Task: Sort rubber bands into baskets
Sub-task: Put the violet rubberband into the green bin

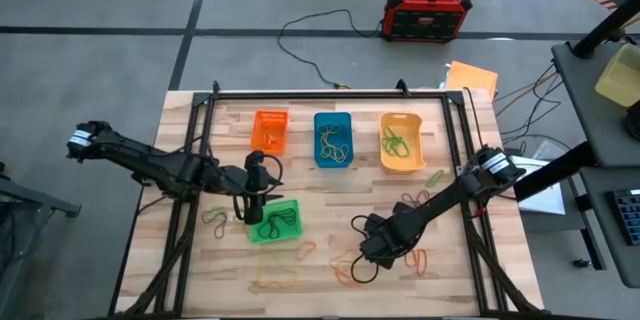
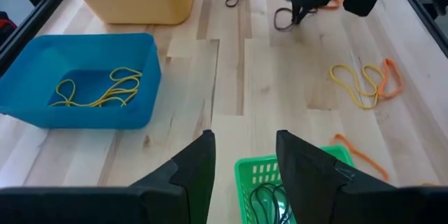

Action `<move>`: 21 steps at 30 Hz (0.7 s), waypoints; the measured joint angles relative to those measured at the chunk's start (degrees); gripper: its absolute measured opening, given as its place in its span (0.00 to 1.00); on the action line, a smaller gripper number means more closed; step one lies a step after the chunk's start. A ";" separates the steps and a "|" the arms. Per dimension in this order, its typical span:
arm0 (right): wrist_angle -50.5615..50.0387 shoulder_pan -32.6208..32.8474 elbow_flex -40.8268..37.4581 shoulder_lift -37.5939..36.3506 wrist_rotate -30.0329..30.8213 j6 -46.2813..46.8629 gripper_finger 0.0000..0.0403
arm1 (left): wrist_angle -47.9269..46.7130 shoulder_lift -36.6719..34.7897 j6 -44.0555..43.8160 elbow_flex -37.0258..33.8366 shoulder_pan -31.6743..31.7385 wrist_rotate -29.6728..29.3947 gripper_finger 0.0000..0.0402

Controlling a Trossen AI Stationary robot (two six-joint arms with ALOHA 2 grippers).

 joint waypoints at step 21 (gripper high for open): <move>49.88 -8.11 0.82 -7.85 13.71 -46.88 0.02 | -9.10 -0.99 -0.11 7.36 -1.07 0.70 0.34</move>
